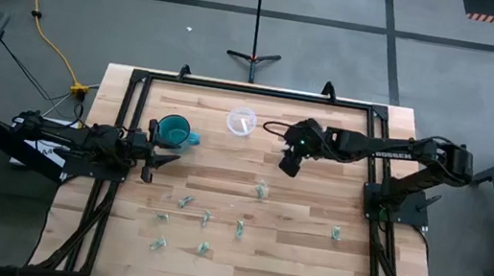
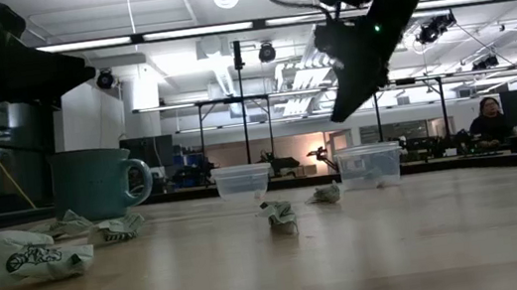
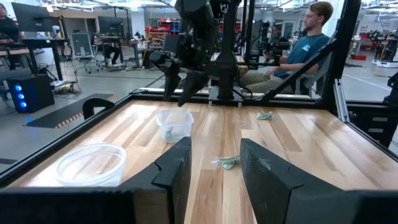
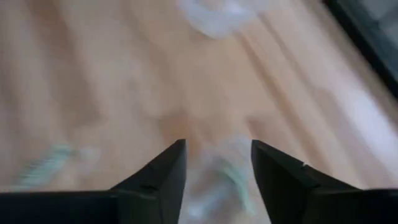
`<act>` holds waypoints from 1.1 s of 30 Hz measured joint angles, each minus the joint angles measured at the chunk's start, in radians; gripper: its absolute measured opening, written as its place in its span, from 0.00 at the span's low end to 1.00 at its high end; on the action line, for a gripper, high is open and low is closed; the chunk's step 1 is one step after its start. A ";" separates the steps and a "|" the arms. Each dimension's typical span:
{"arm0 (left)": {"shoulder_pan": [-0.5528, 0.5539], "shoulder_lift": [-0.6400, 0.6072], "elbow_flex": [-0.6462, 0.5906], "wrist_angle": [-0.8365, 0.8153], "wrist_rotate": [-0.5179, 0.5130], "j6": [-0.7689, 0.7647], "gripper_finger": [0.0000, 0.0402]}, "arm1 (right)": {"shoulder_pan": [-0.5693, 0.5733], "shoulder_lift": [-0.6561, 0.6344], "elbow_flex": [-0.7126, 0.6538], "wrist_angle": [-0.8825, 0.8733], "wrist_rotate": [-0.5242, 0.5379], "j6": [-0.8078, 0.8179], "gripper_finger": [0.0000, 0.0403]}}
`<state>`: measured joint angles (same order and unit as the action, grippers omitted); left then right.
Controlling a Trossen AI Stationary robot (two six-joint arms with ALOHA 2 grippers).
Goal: Pick and place items into bin
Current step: Put the stevia packet into the small transparent bin
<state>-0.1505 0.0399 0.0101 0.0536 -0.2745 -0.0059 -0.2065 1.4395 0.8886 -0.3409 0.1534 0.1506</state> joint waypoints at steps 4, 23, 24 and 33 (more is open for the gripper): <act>0.000 0.000 0.000 0.000 0.000 0.000 0.43 | 0.082 0.029 0.001 0.150 -0.164 -0.115 0.46; 0.000 0.000 0.000 0.000 0.000 0.000 0.43 | 0.252 0.303 0.000 0.293 -0.189 -0.124 0.62; 0.000 0.000 0.000 0.000 0.000 0.000 0.43 | 0.256 0.307 0.000 0.294 -0.189 -0.124 0.63; 0.000 0.000 0.000 0.000 0.000 0.000 0.43 | 0.274 0.367 0.001 0.303 -0.179 -0.097 0.65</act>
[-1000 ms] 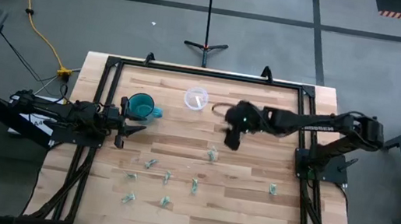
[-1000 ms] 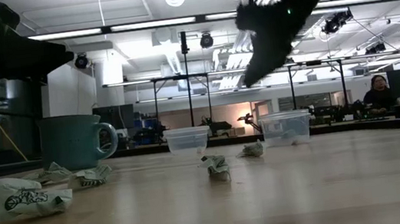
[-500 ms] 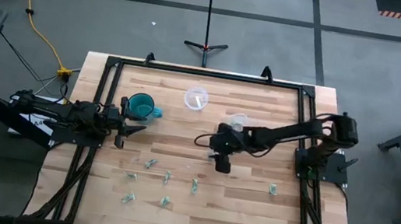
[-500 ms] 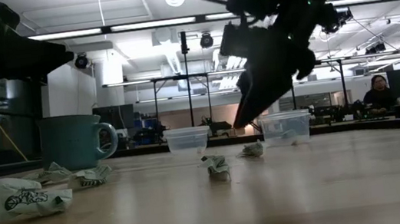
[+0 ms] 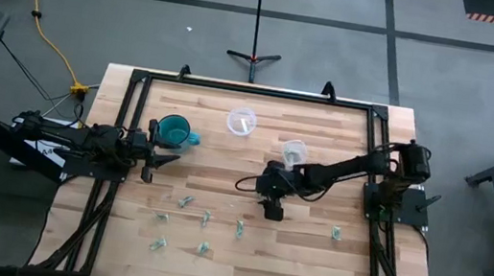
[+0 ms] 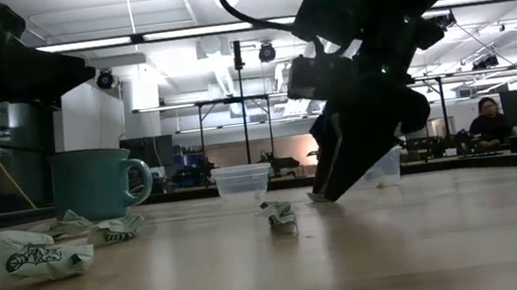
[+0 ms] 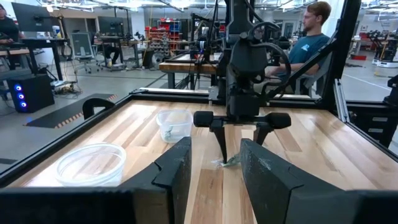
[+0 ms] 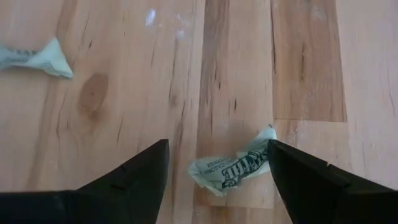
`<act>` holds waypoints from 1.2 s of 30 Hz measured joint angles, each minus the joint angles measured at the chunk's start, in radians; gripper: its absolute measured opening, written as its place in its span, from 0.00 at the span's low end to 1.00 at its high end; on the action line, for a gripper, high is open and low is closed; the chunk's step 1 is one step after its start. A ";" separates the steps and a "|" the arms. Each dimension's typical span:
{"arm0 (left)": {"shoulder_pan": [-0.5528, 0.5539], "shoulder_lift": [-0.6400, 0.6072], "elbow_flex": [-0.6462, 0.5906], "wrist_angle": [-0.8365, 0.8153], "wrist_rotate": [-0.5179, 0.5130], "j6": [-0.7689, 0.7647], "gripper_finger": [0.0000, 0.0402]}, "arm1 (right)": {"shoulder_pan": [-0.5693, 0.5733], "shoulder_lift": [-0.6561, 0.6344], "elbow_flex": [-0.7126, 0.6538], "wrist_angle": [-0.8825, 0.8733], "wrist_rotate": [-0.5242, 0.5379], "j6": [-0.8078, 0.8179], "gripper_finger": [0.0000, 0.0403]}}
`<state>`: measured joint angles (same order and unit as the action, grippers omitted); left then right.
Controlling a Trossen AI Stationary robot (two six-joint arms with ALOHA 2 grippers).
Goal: Pick and place items into bin
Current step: Put the stevia packet into the small transparent bin
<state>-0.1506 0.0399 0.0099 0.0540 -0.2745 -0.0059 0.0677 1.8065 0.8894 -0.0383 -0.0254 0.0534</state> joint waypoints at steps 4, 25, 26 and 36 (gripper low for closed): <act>0.000 0.000 0.000 0.000 0.000 0.000 0.43 | 0.000 0.002 0.000 -0.004 0.011 0.015 0.63; 0.000 0.000 0.000 0.000 0.000 0.000 0.43 | -0.002 -0.001 0.001 -0.059 0.035 -0.024 0.08; 0.000 0.000 0.000 0.000 0.000 0.000 0.43 | -0.002 -0.007 0.001 -0.060 0.036 -0.031 0.05; 0.000 0.000 0.000 0.000 0.000 0.000 0.43 | -0.002 -0.205 -0.002 -0.174 0.233 -0.109 0.01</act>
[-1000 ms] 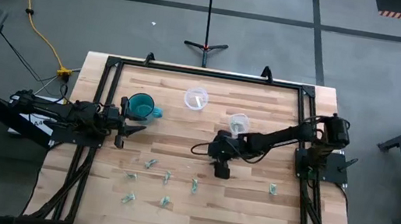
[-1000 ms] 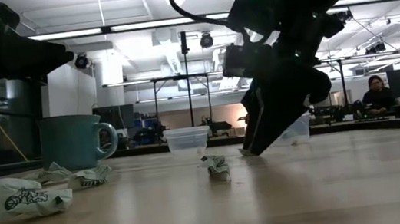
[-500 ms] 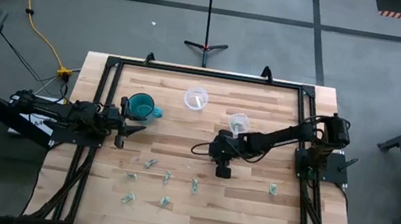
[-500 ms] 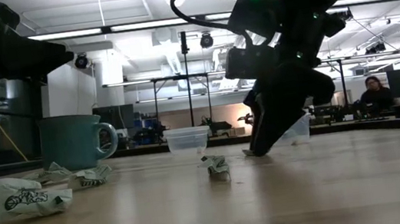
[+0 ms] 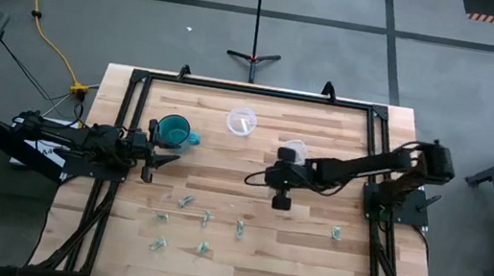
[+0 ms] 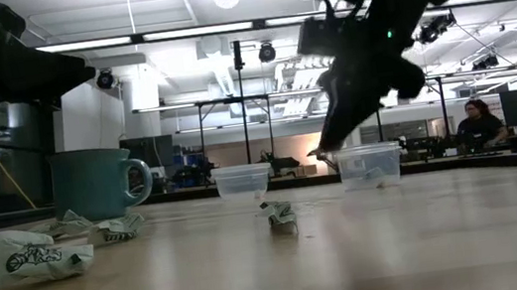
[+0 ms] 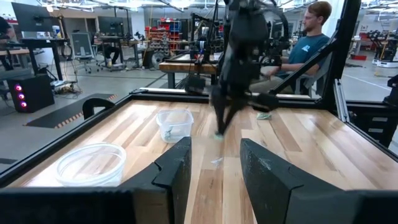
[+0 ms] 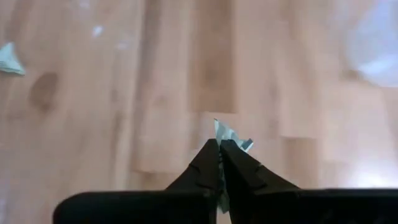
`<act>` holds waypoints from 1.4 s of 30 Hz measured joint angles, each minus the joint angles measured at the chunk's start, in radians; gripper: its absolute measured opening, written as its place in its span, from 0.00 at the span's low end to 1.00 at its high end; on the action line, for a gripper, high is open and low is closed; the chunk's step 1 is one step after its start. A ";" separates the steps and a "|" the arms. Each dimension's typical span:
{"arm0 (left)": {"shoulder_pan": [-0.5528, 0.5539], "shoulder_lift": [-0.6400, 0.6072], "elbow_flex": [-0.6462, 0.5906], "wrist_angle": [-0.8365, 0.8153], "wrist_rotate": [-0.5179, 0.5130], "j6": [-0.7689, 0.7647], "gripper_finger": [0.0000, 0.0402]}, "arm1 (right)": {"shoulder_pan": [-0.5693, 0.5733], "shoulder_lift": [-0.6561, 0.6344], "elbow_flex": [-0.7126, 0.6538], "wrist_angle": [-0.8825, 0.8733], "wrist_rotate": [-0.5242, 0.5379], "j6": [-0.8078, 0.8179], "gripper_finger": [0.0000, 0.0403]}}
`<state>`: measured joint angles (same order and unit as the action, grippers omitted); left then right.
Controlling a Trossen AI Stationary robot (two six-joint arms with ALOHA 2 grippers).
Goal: Pick and place items into bin
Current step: Put the stevia packet into the small transparent bin
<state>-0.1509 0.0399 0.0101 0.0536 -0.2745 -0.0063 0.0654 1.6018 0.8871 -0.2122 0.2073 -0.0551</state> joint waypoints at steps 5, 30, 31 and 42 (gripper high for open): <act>0.000 0.000 0.000 0.000 0.000 0.000 0.43 | -0.034 -0.111 0.002 -0.127 0.146 0.021 0.02; 0.000 0.000 0.000 0.000 0.000 0.000 0.43 | -0.303 -0.153 0.002 -0.242 0.036 0.061 0.26; 0.000 0.000 0.000 0.000 0.000 0.000 0.43 | -0.303 -0.153 0.002 -0.243 0.029 0.070 0.29; 0.000 0.000 0.000 0.000 0.000 0.001 0.43 | -0.271 -0.184 0.002 -0.267 -0.057 0.236 0.53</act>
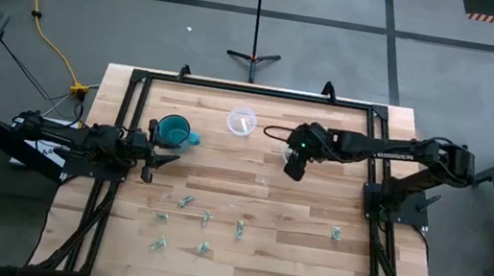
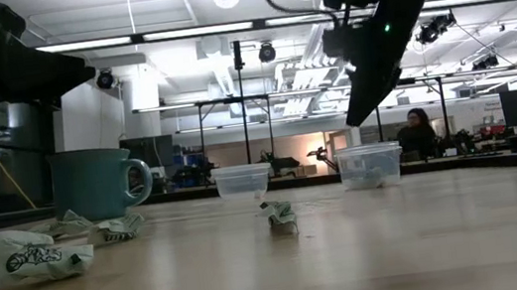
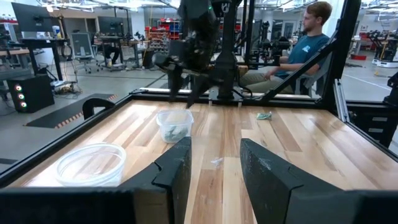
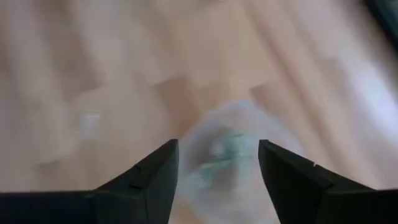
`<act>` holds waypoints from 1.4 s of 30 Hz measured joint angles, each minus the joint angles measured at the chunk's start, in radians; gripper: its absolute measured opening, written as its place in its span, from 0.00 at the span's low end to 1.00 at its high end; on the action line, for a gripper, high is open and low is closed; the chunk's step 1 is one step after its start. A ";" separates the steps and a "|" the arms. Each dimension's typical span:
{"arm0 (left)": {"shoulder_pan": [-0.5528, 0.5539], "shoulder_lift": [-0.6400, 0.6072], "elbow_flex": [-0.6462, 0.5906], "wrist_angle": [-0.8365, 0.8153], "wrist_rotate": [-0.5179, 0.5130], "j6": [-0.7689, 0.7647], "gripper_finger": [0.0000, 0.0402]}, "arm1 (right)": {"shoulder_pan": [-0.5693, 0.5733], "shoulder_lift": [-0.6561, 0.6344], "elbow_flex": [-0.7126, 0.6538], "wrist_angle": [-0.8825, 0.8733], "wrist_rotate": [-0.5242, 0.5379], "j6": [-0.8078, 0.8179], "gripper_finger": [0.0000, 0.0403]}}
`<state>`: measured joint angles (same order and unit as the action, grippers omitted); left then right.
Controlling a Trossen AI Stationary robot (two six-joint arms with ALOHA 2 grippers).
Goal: Pick and place items into bin
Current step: Put the stevia packet into the small transparent bin
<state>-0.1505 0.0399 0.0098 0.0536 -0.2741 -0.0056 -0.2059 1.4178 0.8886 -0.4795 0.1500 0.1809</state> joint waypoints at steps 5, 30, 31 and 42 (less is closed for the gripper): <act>0.000 0.000 0.000 0.000 0.000 0.000 0.43 | 0.059 -0.062 0.000 -0.074 -0.126 0.111 0.51; 0.000 0.000 0.000 0.000 0.000 0.000 0.43 | 0.686 -0.155 -0.043 -0.288 -0.050 0.625 0.35; 0.000 0.000 0.000 0.000 -0.001 0.000 0.43 | 0.703 -0.155 -0.057 -0.288 -0.054 0.653 0.36; 0.000 0.000 0.000 0.000 -0.002 0.000 0.43 | 0.811 -0.155 -0.224 -0.287 -0.230 1.005 0.58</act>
<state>-0.1505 0.0395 0.0101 0.0540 -0.2760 -0.0055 0.6048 1.2633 0.6643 -0.7670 -0.0803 1.1854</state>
